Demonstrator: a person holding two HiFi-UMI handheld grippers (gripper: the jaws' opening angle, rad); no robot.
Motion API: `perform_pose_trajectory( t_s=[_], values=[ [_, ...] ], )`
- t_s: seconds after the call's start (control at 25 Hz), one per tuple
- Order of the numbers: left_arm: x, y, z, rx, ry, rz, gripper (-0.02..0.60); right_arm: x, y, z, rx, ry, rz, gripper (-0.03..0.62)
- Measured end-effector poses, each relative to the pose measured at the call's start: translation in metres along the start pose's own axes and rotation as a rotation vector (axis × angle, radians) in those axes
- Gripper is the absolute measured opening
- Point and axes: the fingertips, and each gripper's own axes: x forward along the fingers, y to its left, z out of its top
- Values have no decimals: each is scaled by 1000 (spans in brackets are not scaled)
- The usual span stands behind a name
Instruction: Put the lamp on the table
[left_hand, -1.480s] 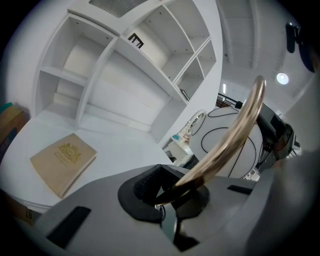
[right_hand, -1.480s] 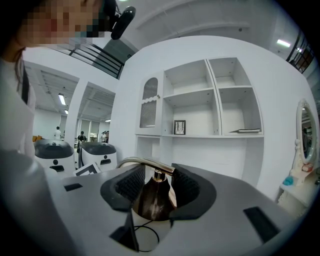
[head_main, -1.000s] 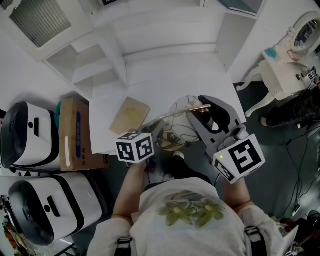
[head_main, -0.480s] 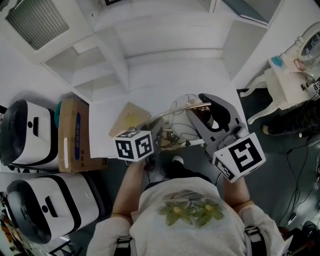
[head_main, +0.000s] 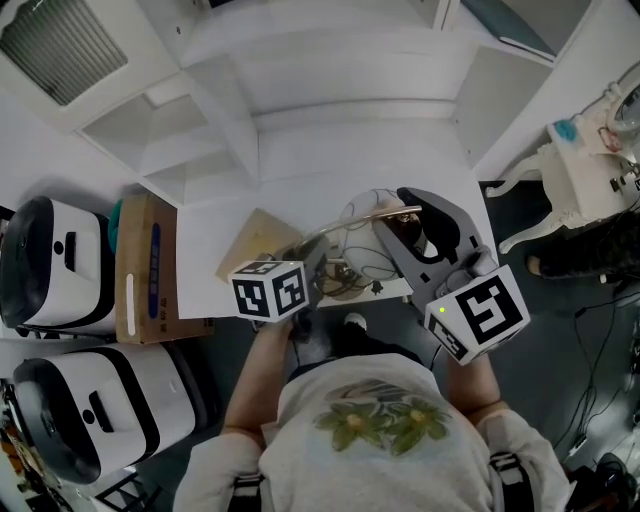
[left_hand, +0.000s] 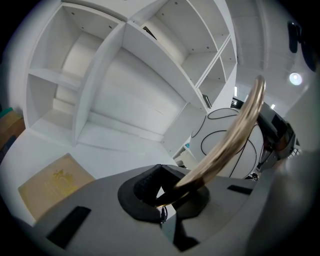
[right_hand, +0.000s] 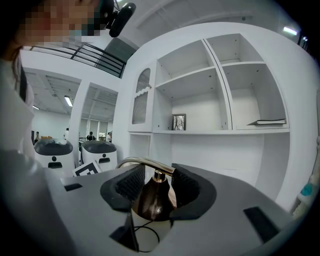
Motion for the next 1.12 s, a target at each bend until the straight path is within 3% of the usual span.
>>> perform_pose_trajectory(
  t_s=[1.12],
  values=[
    [31,42,-15,-66,16,70,28,34,-13,-44,15,45,36,178]
  ],
)
